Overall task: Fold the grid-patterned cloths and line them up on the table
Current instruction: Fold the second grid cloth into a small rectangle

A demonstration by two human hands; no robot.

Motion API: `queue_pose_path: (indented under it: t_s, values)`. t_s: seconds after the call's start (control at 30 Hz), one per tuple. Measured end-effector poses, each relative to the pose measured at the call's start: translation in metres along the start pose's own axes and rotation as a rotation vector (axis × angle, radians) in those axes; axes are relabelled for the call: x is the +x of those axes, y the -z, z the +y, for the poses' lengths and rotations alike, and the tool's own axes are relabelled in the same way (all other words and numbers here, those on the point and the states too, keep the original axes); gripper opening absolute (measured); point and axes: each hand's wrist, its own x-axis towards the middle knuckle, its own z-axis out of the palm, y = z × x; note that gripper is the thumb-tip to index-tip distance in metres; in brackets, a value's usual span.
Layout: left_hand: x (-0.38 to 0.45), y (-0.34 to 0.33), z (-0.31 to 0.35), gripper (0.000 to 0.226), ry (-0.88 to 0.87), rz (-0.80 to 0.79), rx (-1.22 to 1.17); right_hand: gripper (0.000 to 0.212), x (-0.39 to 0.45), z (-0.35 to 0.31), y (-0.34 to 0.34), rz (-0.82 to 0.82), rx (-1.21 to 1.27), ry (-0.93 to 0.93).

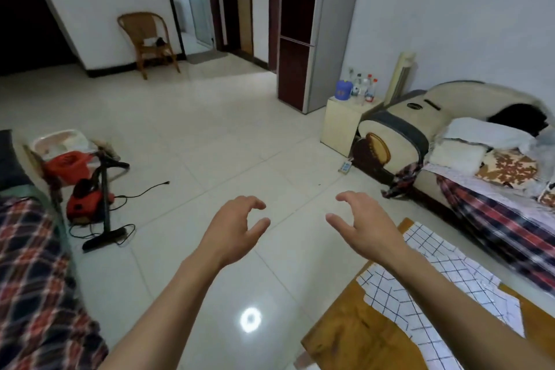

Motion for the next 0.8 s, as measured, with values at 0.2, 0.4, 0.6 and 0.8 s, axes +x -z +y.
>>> queue_pose_path:
  t_s: [0.2, 0.4, 0.6, 0.8]
  values:
    - [0.087, 0.036, -0.045, 0.033, -0.142, -0.143, 0.006, 0.048, 0.042, -0.037, -0.01, 0.078, 0.011, -0.168]
    - [0.167, 0.016, -0.05, 0.029, -0.288, -0.257, -0.055, 0.048, 0.082, -0.022, -0.024, 0.114, 0.014, -0.339]
    - [0.265, -0.016, -0.058, 0.029, -0.379, -0.365, 0.048, 0.045, 0.147, 0.027, -0.047, 0.206, 0.166, -0.469]
    - [0.368, -0.042, -0.023, 0.029, -0.527, -0.455, 0.114, 0.044, 0.201, 0.078, -0.025, 0.299, 0.188, -0.598]
